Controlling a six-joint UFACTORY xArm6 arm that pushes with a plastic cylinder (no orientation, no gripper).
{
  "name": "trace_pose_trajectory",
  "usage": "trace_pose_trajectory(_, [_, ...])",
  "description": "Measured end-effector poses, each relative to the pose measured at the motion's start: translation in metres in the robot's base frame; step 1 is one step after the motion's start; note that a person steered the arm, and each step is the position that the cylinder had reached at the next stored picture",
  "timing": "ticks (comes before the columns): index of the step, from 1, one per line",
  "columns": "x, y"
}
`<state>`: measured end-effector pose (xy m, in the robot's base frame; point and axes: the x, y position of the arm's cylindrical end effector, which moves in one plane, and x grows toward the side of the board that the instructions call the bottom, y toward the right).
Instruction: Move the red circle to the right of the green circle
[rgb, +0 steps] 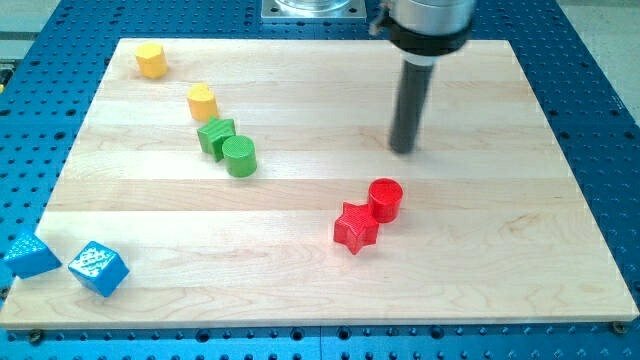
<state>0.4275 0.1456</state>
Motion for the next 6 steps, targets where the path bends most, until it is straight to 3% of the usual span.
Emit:
trace_pose_trajectory(1, [0.061, 0.036])
trace_pose_trajectory(2, [0.067, -0.056])
trace_pose_trajectory(3, [0.115, -0.061])
trace_pose_trajectory(5, [-0.011, -0.134])
trace_pose_trajectory(6, [0.044, -0.100])
